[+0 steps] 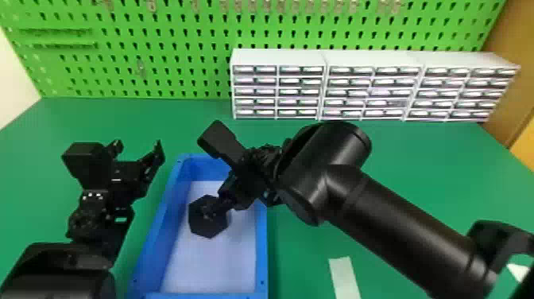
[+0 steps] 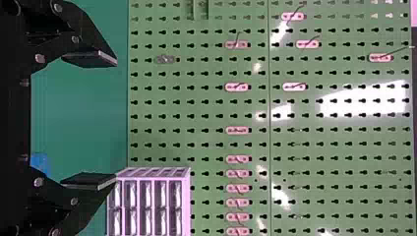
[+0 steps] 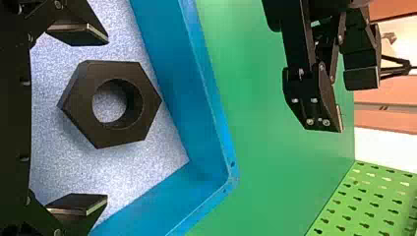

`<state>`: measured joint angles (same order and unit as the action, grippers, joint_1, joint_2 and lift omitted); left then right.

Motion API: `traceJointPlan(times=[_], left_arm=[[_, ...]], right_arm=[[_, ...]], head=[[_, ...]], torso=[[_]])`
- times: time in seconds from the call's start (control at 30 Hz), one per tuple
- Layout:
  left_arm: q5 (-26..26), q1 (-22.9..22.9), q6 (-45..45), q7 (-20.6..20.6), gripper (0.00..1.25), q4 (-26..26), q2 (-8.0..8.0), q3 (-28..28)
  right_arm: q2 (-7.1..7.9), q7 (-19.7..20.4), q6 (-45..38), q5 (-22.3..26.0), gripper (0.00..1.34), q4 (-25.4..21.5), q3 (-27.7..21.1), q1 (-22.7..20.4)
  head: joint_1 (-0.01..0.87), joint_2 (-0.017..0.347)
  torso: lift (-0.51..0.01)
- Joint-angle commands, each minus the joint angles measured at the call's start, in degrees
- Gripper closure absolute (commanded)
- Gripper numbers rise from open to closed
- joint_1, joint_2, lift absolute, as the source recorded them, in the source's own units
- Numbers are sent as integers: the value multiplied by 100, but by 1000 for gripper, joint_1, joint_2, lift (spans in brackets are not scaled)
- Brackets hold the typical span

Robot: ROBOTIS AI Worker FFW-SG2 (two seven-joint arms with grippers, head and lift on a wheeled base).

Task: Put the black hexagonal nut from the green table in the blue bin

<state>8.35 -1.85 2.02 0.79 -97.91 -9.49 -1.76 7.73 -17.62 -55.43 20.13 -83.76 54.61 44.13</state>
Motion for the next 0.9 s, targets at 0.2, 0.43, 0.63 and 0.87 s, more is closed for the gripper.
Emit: traceJointPlan(times=[0.2, 0.43, 0.63, 0.87], left_arm=[[0, 0, 0, 0, 418, 0, 0, -8], [0, 0, 0, 0, 418, 0, 0, 1], [0, 18, 0, 0, 418, 0, 0, 9], [0, 27, 0, 0, 418, 0, 0, 27]], right_arm=[[26, -4, -55, 0, 160, -88, -214, -71], [88, -92, -117, -211, 160, -510, -803, -326], [79, -330, -20, -448, 160, -694, -1409, -598], [35, -584, 331, -738, 160, -844, -2235, -1003]], head=[[686, 52], [686, 52], [686, 52], [686, 52]], torso=[[-97], [-97], [-97], [-97]])
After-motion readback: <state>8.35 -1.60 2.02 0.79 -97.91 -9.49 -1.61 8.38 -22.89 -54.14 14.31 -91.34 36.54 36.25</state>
